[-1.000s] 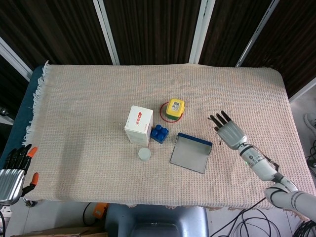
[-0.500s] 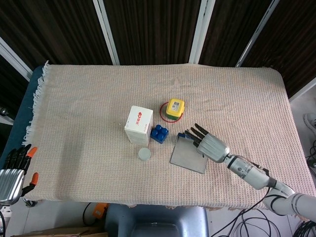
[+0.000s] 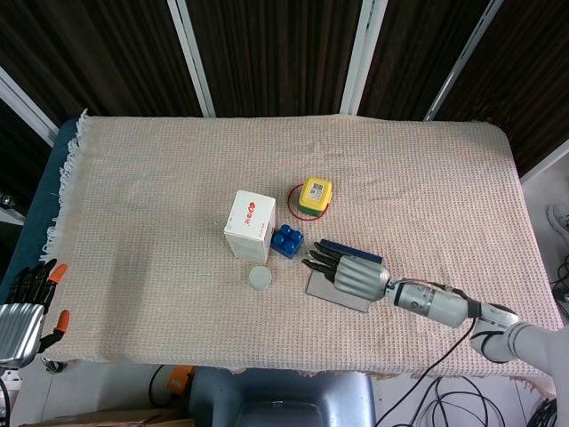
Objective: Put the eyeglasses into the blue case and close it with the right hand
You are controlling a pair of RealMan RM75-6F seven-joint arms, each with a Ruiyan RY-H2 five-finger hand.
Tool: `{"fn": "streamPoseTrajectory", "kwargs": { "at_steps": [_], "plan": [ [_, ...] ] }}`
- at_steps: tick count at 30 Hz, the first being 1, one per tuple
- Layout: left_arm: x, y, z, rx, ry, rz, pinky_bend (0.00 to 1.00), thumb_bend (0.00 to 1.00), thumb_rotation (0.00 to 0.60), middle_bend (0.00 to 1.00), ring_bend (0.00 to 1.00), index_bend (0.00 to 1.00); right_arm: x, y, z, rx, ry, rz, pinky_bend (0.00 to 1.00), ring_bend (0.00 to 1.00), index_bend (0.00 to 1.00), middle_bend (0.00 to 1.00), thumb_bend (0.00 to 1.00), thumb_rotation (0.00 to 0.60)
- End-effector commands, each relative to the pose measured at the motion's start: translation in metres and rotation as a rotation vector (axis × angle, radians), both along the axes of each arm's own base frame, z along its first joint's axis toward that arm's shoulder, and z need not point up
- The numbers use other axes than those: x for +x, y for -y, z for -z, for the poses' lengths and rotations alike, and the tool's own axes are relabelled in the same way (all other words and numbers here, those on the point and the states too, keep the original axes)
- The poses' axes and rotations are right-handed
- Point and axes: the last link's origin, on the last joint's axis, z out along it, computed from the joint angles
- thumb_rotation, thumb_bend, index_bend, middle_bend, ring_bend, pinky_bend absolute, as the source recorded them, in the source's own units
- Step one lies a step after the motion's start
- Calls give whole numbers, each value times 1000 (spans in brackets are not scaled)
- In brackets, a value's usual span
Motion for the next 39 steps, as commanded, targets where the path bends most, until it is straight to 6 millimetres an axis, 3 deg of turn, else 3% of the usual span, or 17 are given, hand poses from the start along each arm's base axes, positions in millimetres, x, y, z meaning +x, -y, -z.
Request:
{"fn": "streamPoseTrajectory", "kwargs": {
  "at_steps": [1,29,39],
  "plan": [
    [0,0,-1,2,1,1,30,450,600,0,0,0,-1,-1,4,31,-36,-55,0,0,563,0,402,600],
    [0,0,-4,8,17,6,30,451,600,0,0,0,-26,4,15,31,-113,-74,0,0,569,0,402,600],
    [0,1,-4,14,20,8,30,450,600,0,0,0,-28,4,19,28,-110,-75,0,0,513,0,402,600]
  ]
}}
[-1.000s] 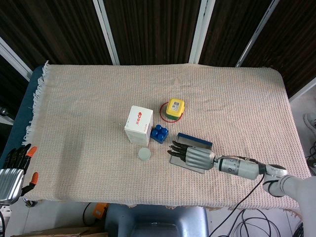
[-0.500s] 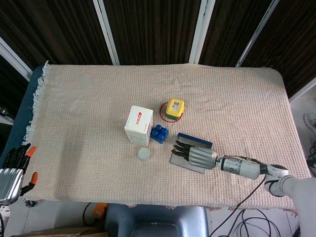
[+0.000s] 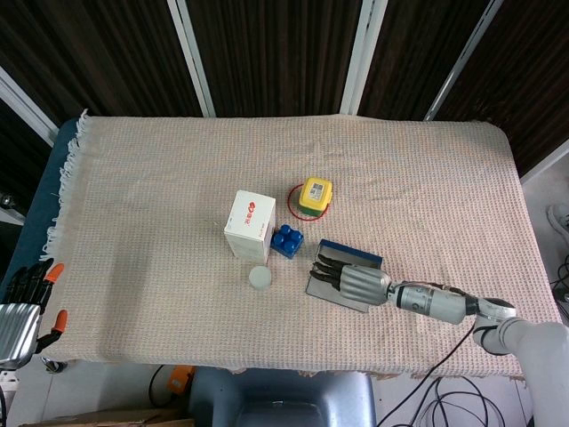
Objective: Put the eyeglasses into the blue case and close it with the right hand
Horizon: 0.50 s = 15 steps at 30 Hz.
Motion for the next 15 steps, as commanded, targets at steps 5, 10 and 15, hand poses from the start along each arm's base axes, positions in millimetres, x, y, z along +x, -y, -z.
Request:
{"fn": "streamPoseTrajectory", "kwargs": {
  "at_steps": [5,10,15],
  "plan": [
    [0,1,-1,4,1,0,30,450,600,0,0,0,-2,-1,0,2,2,9,0,0,458,0,402,600],
    [1,2,0,3,1,8,30,451,600,0,0,0,-2,-2,1,8,6,18,0,0,424,0,402,600],
    [1,2,-1,9,1,8,30,451,600,0,0,0,-1,-3,-3,8,26,16,0,0,414,0,402,600]
  ]
}}
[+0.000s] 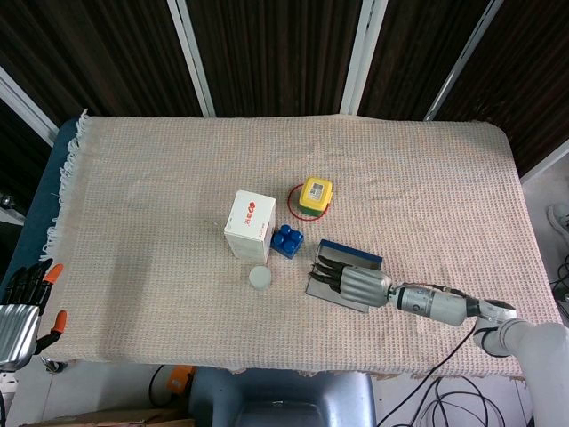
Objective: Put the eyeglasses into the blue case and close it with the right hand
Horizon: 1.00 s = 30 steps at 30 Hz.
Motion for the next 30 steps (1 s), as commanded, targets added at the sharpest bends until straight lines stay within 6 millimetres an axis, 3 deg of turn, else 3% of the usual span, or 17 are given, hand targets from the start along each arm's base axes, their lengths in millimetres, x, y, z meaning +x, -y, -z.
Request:
{"fn": "streamPoseTrajectory", "kwargs": {
  "at_steps": [1,11,20,30],
  "plan": [
    [0,0,0,2,0,0,30,451,600,0,0,0,1,0,-4,-3,18,2,0,0,414,0,402,600],
    [1,0,1,-2,-2,2,30,451,600,0,0,0,-1,-12,-14,22,114,84,0,0,428,0,424,600],
    [0,0,0,-2,0,1,30,450,600,0,0,0,-5,-23,-19,98,389,474,0,0,476,0,702,600],
    [1,0,0,1,2,5,30,451,600,0,0,0,-11,-16,-9,69,371,635,0,0,546,0,736,600]
  ]
}}
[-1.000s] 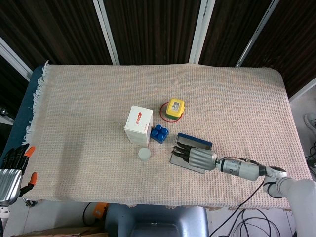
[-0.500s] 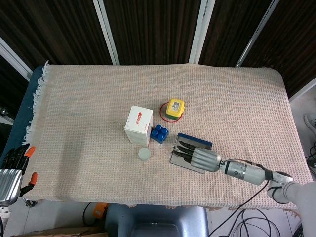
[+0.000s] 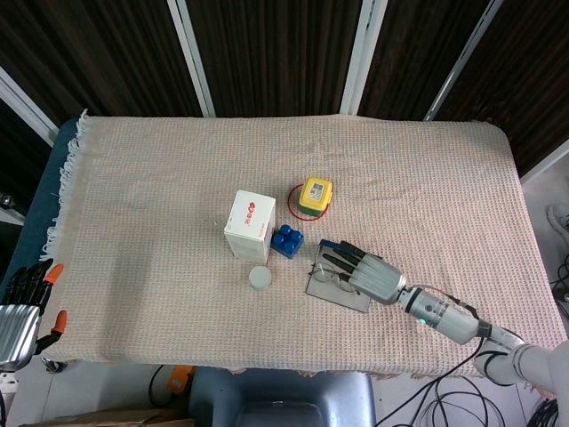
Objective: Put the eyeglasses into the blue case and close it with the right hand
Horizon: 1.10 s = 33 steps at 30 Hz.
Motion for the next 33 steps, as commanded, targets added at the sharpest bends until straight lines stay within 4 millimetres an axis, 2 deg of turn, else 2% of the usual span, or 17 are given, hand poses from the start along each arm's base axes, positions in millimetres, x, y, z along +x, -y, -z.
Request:
{"fn": "streamPoseTrajectory", "kwargs": {
  "at_steps": [1,11,33],
  "plan": [
    [0,0,0,1,0,0,30,451,600,0,0,0,-2,2,4,3,-3,58,0,0,546,0,742,600],
    [-1,0,-1,2,3,1,30,451,600,0,0,0,2,5,10,6,-9,82,0,0,529,0,794,600],
    [-1,2,-3,5,8,4,30,450,600,0,0,0,7,6,23,-7,-33,77,0,0,483,0,794,600]
  ]
}}
